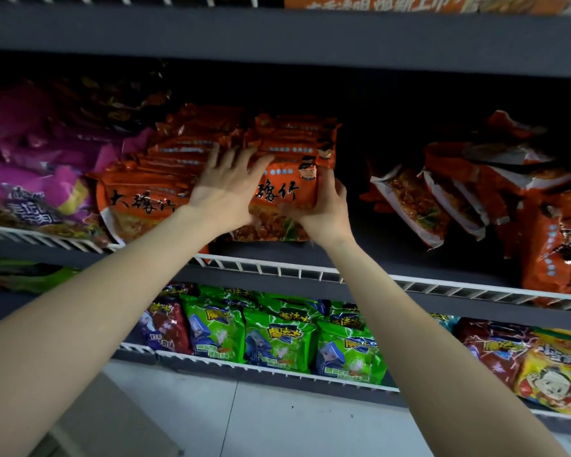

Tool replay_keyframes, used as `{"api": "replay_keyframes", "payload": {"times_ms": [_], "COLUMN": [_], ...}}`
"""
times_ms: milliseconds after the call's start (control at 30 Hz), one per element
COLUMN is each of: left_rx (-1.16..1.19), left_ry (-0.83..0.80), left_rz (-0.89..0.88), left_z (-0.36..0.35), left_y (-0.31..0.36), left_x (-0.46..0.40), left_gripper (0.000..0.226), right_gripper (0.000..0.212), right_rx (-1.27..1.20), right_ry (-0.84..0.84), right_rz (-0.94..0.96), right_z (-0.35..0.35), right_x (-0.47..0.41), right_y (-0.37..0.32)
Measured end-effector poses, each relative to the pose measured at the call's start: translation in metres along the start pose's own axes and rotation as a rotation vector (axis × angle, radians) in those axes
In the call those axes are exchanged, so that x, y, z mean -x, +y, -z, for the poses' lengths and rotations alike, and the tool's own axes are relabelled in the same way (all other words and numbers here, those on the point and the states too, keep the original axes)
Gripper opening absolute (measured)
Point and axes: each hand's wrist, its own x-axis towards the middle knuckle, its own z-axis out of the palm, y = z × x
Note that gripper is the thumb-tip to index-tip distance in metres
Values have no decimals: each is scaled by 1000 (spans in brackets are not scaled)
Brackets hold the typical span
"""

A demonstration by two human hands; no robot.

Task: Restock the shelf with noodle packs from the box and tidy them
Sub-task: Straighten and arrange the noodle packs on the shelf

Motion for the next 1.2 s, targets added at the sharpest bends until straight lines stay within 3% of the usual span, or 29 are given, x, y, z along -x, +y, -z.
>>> {"api": "replay_keyframes", "payload": {"times_ms": [167,367,633,800,867,933,1033,1100,1200], "left_rx": [-22,-27,46,175,194,230,286,302,327], "left_ry": [66,85,12,31,79,213,508,620,577], "left_rz": [-20,1,50,97,100,84,47,16,44], "left_z": [1,-4,-4,8,13,16,16,14,4], "left_y": [22,18,12,20,28,36,52,65,76], "left_x": [-8,-17,-20,-15,-11,-4,7,15,23], "left_gripper": [106,111,110,97,94,87,59,42,38], "right_gripper": [72,76,80,64,54,41,38,57,68], "right_rx": [-8,61,85,-26,-47,96,619,921,1128], "right_ry": [114,216,82,-122,-82,106,395,288,85], "right_rz": [45,125,123,130,169,275,424,269,27], "right_z": [8,-4,-3,34,54,79,117,130,133], "right_x": [4,1,-14,-10,-4,6,10,5,-2], "right_y": [5,10,14,11,15,26,48,61,69]}}
